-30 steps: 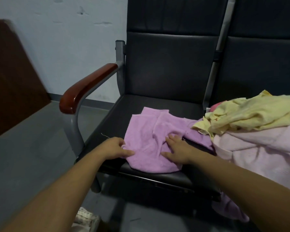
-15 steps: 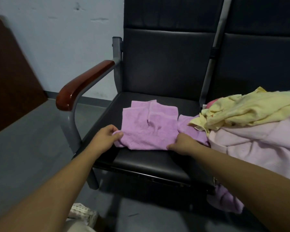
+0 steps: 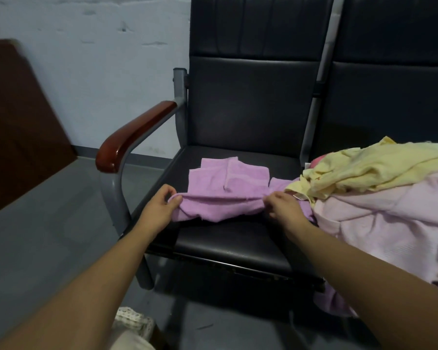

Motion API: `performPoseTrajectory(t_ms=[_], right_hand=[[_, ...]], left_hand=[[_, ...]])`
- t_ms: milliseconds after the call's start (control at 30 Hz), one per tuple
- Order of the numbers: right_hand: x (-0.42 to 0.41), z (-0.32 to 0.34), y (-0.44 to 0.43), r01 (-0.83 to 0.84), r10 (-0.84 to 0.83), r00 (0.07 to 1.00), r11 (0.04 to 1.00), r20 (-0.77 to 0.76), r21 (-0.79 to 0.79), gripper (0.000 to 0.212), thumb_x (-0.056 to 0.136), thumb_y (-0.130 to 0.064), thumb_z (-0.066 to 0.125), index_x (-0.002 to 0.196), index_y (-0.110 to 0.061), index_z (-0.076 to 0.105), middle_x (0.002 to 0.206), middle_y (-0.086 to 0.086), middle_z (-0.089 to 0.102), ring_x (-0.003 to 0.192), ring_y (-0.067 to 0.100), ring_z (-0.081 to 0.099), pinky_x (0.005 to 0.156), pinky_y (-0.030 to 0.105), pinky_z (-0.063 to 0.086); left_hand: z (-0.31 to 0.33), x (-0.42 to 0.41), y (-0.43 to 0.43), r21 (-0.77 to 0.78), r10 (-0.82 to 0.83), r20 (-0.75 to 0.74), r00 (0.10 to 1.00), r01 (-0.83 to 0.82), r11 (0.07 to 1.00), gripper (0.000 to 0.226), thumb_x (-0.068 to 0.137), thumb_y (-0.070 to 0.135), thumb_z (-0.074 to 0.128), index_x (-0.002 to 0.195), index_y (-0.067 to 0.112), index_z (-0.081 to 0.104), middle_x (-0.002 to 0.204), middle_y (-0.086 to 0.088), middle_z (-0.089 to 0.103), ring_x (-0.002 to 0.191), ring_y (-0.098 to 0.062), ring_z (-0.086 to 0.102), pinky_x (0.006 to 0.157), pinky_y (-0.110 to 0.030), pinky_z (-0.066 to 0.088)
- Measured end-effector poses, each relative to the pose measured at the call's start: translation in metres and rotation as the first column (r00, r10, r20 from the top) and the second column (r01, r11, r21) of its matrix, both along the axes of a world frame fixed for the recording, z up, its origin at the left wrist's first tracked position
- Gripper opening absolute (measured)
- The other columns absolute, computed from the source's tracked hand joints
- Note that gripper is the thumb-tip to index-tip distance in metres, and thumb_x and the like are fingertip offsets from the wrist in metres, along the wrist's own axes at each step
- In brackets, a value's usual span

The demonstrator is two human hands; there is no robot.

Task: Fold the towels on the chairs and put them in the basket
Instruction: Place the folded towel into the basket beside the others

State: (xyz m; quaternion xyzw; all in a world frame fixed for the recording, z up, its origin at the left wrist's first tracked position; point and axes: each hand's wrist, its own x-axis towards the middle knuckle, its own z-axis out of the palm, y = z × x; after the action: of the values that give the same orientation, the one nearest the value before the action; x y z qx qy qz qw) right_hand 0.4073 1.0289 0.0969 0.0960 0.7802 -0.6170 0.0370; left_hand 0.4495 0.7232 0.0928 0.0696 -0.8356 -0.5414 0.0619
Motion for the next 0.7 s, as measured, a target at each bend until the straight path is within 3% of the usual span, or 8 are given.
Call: performPoseTrajectory(t_ms=[100, 167, 300, 367, 467, 533, 600, 700], right_hand=[[-0.001, 0.022, -0.005, 0.047, -0.032, 0.998, 0.926, 0.046, -0.376, 0.044, 0.071, -0.018, 0.055, 0.109, 0.001, 0.067, 0.108, 0.026, 0.068, 0.094, 0.030, 0.064, 0.078, 0.040, 0.053], [0.000, 0.028, -0.007, 0.044, -0.010, 0.998, 0.855, 0.068, -0.517, 0.036, 0.083, -0.010, 0.050, 0.117, 0.001, 0.060, 0.111, 0.019, 0.068, 0.100, 0.029, 0.065, 0.080, 0.037, 0.056], [-0.004, 0.028, -0.003, 0.069, -0.027, 0.996, 0.806, 0.081, -0.588, 0.023, 0.096, -0.008, 0.051, 0.114, 0.000, 0.062, 0.106, 0.014, 0.069, 0.092, 0.023, 0.065, 0.071, 0.032, 0.056], [-0.009, 0.028, 0.002, 0.023, 0.039, 0.996, 0.775, 0.085, -0.632, 0.022, 0.097, -0.006, 0.055, 0.114, 0.003, 0.063, 0.118, 0.020, 0.067, 0.101, 0.024, 0.065, 0.078, 0.030, 0.056], [-0.004, 0.029, 0.006, -0.181, 0.266, 0.962, 0.793, 0.063, -0.581, 0.025, 0.091, 0.004, 0.060, 0.117, 0.003, 0.064, 0.111, 0.019, 0.067, 0.094, 0.022, 0.067, 0.077, 0.028, 0.056], [0.000, 0.029, 0.000, -0.307, 0.351, 0.936, 0.845, 0.022, -0.438, 0.034, 0.086, 0.013, 0.062, 0.118, 0.005, 0.064, 0.099, 0.014, 0.070, 0.087, 0.019, 0.069, 0.074, 0.026, 0.057], [0.003, 0.032, -0.013, -0.330, 0.339, 0.940, 0.884, -0.032, -0.331, 0.035, 0.081, 0.016, 0.067, 0.114, 0.005, 0.066, 0.089, 0.009, 0.068, 0.082, 0.015, 0.066, 0.072, 0.024, 0.054], [0.006, 0.037, -0.032, -0.369, 0.348, 0.930, 0.889, -0.122, -0.273, 0.032, 0.079, 0.016, 0.070, 0.107, 0.000, 0.068, 0.084, 0.008, 0.063, 0.078, 0.016, 0.061, 0.070, 0.024, 0.051]], left_hand=[[0.006, -0.003, 0.004, 0.010, 0.053, -0.065, 0.996, -0.052, 0.999, 0.013, 0.091, 0.042, 0.060, 0.085, 0.032, 0.054, 0.083, -0.001, 0.064, 0.076, -0.020, 0.057, 0.070, -0.037, 0.045], [0.014, -0.003, 0.012, 0.123, 0.091, -0.092, 0.992, -0.079, 0.989, 0.011, 0.099, 0.025, 0.060, 0.089, 0.031, 0.059, 0.090, -0.002, 0.066, 0.082, -0.021, 0.060, 0.073, -0.036, 0.048], [0.024, -0.004, 0.019, 0.391, 0.099, -0.091, 0.991, -0.055, 0.919, 0.016, 0.100, 0.011, 0.056, 0.108, 0.021, 0.065, 0.109, -0.006, 0.069, 0.093, -0.020, 0.065, 0.081, -0.039, 0.052], [0.028, -0.003, 0.018, 0.442, 0.130, -0.094, 0.987, -0.076, 0.894, 0.020, 0.100, 0.009, 0.055, 0.100, 0.023, 0.069, 0.112, -0.012, 0.070, 0.096, -0.022, 0.064, 0.085, -0.040, 0.051], [0.033, -0.001, 0.018, 0.446, 0.188, -0.072, 0.980, -0.137, 0.885, 0.028, 0.100, 0.008, 0.052, 0.088, 0.024, 0.072, 0.100, -0.008, 0.070, 0.096, -0.024, 0.061, 0.085, -0.038, 0.051], [0.037, 0.002, 0.025, 0.368, 0.120, -0.082, 0.989, -0.082, 0.926, 0.023, 0.098, 0.012, 0.058, 0.087, 0.026, 0.074, 0.095, -0.002, 0.071, 0.095, -0.022, 0.062, 0.090, -0.039, 0.051], [0.042, 0.008, 0.042, 0.179, -0.065, -0.038, 0.997, 0.070, 0.981, 0.009, 0.092, 0.029, 0.069, 0.093, 0.037, 0.073, 0.100, 0.005, 0.069, 0.091, -0.017, 0.064, 0.084, -0.034, 0.054], [0.045, 0.014, 0.076, -0.223, -0.358, 0.111, 0.927, 0.374, 0.900, 0.032, 0.085, 0.046, 0.075, 0.113, 0.036, 0.065, 0.094, 0.017, 0.062, 0.082, 0.002, 0.057, 0.066, -0.012, 0.044]])
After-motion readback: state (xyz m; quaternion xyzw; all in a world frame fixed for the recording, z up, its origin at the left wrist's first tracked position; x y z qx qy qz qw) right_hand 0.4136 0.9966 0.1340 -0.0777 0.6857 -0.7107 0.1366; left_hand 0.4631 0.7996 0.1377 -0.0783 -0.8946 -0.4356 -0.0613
